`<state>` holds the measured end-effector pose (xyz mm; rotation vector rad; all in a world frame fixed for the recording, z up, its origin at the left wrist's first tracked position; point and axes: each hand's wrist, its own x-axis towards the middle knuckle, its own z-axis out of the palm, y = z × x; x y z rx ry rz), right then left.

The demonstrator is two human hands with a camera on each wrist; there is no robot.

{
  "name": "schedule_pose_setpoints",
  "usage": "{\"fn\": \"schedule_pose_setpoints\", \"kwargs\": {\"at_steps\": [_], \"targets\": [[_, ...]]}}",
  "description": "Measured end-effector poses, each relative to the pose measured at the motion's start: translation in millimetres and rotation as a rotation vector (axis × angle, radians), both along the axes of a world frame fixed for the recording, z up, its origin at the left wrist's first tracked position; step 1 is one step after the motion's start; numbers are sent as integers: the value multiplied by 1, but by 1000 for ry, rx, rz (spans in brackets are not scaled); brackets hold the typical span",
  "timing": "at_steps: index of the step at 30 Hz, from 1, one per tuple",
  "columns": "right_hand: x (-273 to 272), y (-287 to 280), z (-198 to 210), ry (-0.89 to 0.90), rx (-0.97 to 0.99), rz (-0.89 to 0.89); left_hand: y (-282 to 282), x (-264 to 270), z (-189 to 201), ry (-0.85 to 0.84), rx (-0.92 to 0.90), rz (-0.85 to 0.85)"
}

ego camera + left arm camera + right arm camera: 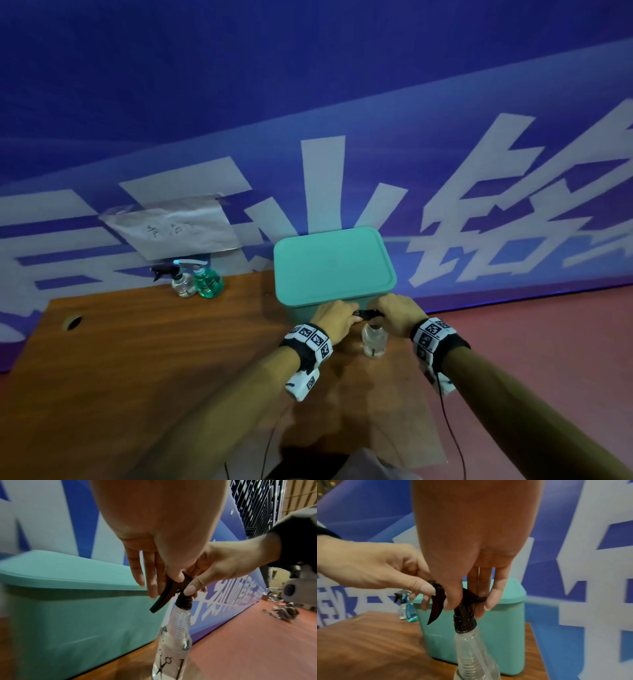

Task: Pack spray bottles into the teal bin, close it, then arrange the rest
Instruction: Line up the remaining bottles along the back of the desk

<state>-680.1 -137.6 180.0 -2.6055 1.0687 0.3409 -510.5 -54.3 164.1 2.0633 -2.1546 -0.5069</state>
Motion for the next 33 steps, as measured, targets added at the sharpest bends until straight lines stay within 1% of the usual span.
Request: {"fn": "schedule_pose_setpoints", "kwargs": {"at_steps": [4, 7, 11, 15, 18, 23, 30, 33], "targets": [[50, 10, 1, 3, 11, 118, 31, 45, 0, -27, 0, 64], [101, 23, 0, -50, 39, 194, 55, 92, 3, -31, -12, 128], [176, 45, 3, -73, 59, 290, 85, 159, 13, -87, 22, 181], [246, 62, 5, -91, 55, 305, 109, 222, 24, -144, 34, 239], [290, 67, 9, -114, 24, 324, 117, 265, 28, -130, 13, 301], [352, 55, 10, -127, -29, 313, 106, 319, 27, -129, -18, 372], [414, 15, 3, -115, -89, 282, 61, 368, 4, -2, -47, 515], [430, -8, 5, -97, -102, 245, 41, 380, -12, 91, -17, 605]]}}
